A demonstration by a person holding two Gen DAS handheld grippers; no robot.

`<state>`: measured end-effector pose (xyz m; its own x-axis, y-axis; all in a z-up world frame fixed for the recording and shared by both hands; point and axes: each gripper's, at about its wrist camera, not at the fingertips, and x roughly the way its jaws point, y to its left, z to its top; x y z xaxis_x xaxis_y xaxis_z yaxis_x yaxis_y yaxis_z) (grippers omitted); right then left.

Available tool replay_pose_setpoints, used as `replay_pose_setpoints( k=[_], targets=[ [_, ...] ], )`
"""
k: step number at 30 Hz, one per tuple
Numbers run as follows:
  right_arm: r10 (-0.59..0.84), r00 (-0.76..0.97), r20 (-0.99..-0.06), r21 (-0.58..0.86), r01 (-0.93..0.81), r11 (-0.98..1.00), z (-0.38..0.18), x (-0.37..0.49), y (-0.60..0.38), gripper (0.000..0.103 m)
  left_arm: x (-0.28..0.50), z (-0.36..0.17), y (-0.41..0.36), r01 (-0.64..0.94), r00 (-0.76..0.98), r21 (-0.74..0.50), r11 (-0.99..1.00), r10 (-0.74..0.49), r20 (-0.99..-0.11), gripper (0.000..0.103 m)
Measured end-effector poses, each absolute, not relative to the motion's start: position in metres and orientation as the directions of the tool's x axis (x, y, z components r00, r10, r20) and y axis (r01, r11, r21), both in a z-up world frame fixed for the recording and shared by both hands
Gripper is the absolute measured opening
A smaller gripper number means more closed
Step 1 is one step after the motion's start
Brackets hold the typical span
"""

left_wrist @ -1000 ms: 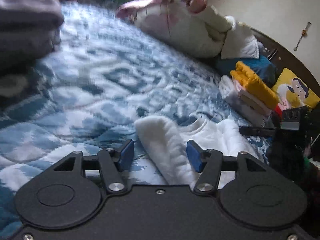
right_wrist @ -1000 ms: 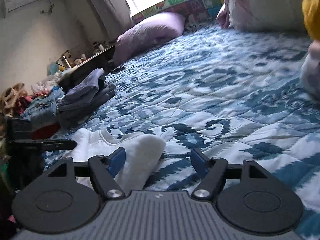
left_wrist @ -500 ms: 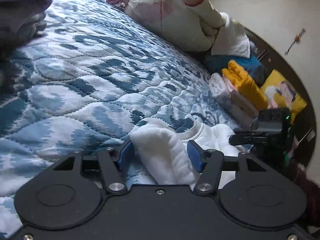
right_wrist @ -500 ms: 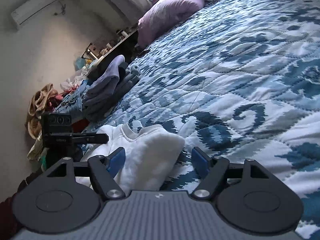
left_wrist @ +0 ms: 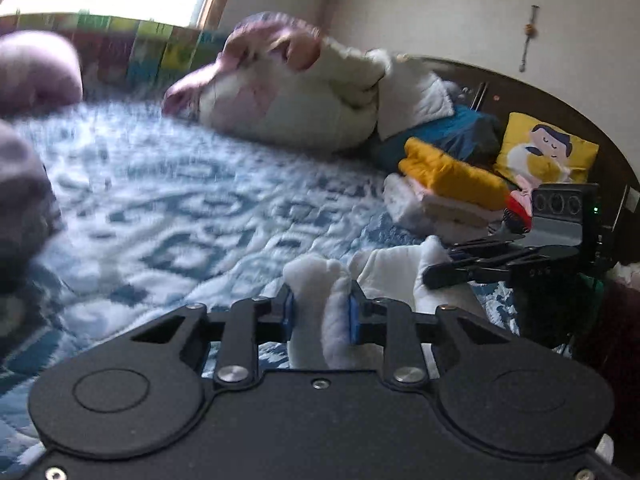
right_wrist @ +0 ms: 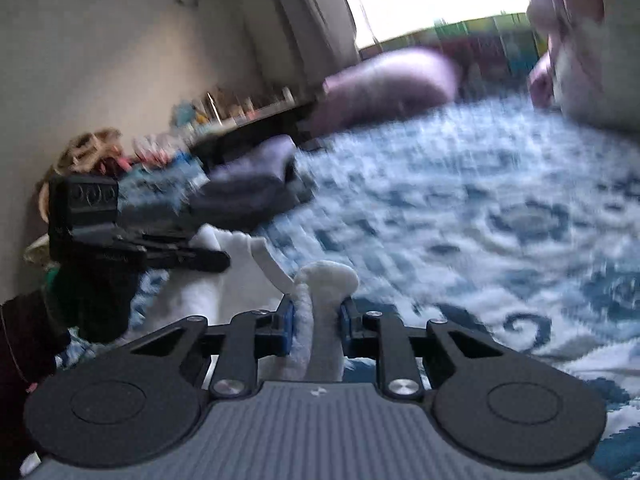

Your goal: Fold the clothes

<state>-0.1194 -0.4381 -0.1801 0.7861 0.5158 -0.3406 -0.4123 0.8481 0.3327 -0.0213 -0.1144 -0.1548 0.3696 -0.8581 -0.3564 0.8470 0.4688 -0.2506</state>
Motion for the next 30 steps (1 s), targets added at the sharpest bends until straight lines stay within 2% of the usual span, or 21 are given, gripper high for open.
replay_pose_setpoints(
  k=[3,9,12,17,24,28,29,30],
  targets=[
    [0.516,0.81,-0.277,0.294,-0.44,0.848,-0.167,-0.147,-0.437,0.024,-0.045,-0.144,-0.106,0.867,0.405,-0.184,0.464,-0.869,-0.284,0.023],
    [0.538,0.818,-0.203,0.249,-0.488,0.837,-0.149,-0.198,-0.434,0.024,-0.106,-0.138,-0.088,0.891,0.414,-0.074,0.448,-0.869,-0.271,0.023],
    [0.551,0.809,-0.205,0.235,-0.506,0.83,-0.146,-0.226,-0.424,0.024,-0.136,-0.135,-0.079,0.899,0.418,-0.019,0.438,-0.869,-0.264,0.023],
    [0.543,0.804,-0.243,0.189,-0.51,0.839,-0.146,-0.272,-0.406,0.024,-0.192,-0.137,-0.069,0.908,0.412,0.053,0.416,-0.863,-0.293,0.024],
    [0.47,0.805,-0.362,0.047,-0.488,0.872,-0.157,-0.331,-0.375,0.025,-0.268,-0.168,-0.071,0.905,0.426,0.212,0.369,-0.785,-0.45,0.026],
    [0.409,0.789,-0.459,-0.086,-0.498,0.863,-0.172,-0.356,-0.345,0.03,-0.286,-0.187,-0.072,0.874,0.484,0.31,0.373,-0.714,-0.506,0.026],
    [0.395,0.784,-0.478,-0.111,-0.5,0.859,-0.175,-0.361,-0.339,0.038,-0.288,-0.187,-0.072,0.869,0.494,0.317,0.381,-0.71,-0.502,0.026],
    [0.385,0.778,-0.497,-0.129,-0.505,0.854,-0.177,-0.368,-0.334,0.039,-0.29,-0.189,-0.072,0.86,0.509,0.331,0.388,-0.705,-0.495,0.026]
  ],
)
